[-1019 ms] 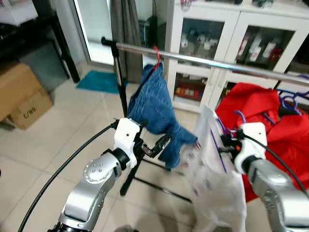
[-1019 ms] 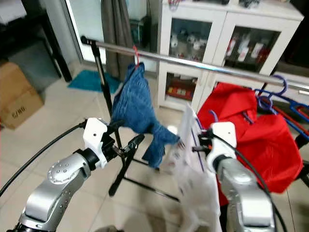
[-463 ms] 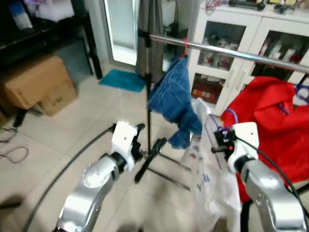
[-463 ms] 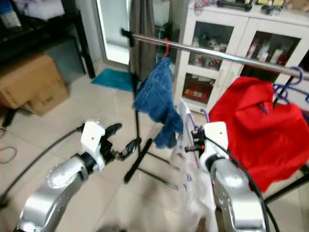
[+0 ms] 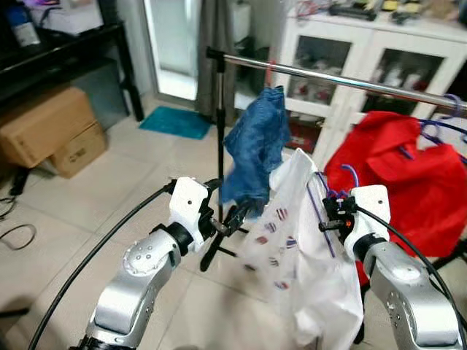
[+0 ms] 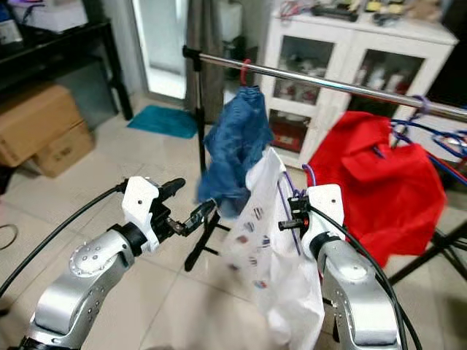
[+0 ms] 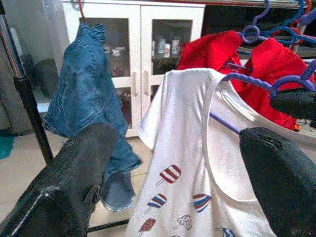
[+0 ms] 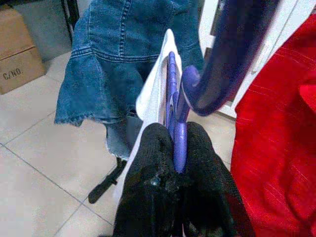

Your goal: Hang hanger

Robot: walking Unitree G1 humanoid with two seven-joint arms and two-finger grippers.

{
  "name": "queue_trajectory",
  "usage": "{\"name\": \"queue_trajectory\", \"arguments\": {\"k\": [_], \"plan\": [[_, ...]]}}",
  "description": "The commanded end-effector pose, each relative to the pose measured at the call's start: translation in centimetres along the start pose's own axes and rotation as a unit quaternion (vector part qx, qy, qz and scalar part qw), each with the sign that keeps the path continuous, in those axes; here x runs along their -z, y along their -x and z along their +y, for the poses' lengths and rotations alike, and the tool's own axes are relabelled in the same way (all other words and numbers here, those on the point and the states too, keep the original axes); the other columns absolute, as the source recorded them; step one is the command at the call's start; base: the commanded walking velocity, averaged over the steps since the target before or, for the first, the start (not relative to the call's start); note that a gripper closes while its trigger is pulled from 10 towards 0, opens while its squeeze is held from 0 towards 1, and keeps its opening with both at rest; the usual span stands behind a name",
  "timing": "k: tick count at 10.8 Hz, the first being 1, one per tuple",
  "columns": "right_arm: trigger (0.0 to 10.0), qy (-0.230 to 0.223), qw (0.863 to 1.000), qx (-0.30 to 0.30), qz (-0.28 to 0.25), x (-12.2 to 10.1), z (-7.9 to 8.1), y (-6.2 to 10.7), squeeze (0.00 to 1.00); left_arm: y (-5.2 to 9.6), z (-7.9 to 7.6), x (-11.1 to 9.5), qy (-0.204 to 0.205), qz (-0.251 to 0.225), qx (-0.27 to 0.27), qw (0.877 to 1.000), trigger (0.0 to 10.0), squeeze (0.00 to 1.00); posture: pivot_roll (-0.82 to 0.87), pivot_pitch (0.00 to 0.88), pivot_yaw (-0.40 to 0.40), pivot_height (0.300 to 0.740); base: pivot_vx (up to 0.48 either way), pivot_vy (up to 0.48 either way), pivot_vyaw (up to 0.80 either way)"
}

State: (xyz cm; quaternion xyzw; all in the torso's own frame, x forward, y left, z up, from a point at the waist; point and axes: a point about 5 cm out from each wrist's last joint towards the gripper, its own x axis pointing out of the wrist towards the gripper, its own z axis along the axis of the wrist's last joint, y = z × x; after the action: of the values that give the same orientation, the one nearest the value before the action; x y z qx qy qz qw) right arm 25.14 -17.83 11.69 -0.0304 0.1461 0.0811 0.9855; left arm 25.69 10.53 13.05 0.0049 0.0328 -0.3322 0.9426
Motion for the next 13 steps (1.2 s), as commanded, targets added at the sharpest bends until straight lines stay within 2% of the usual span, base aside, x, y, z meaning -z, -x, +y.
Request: {"name": "queue_trajectory", "arguments": {"k": [1,9,11,12,13], "plan": [[10.0,0.000,1.000,0.002,-0.016,-0.7,-0.2,0.0,0.00,-0.1,-0.1,-0.1,-0.004,0.004,0.005,1.000,10.0,0.00,0.07,0.000,-0.006,0.740,0.000,0.000,0.00],[10.0,0.002,1.000,-0.005,-0.013,-0.9,-0.1,-0.2,0.00,-0.2,-0.1,-0.1,-0.003,0.003,0.001,1.000,10.0,0.00,0.07,0.000,-0.019,0.740,-0.238,0.000,0.00],[10.0,-0.006,0.999,-0.025,-0.023,-1.4,0.1,-0.4,0.00,-0.7,0.2,0.0,-0.011,0.008,-0.005,1.000,10.0,0.00,0.07,0.000,-0.018,0.740,-0.129,0.000,0.00],[10.0,-0.007,0.997,-0.069,-0.039,-2.1,0.9,-0.5,0.00,-1.2,0.7,0.0,-0.011,0.012,-0.007,1.000,10.0,1.00,0.07,0.000,-0.015,0.740,0.000,0.000,0.00],[10.0,-0.010,0.992,-0.110,-0.055,-2.9,1.7,-0.5,0.00,-1.5,1.1,-0.4,-0.026,-0.002,-0.013,1.000,10.0,1.00,0.07,0.000,-0.014,0.740,0.000,0.000,0.00]]}}
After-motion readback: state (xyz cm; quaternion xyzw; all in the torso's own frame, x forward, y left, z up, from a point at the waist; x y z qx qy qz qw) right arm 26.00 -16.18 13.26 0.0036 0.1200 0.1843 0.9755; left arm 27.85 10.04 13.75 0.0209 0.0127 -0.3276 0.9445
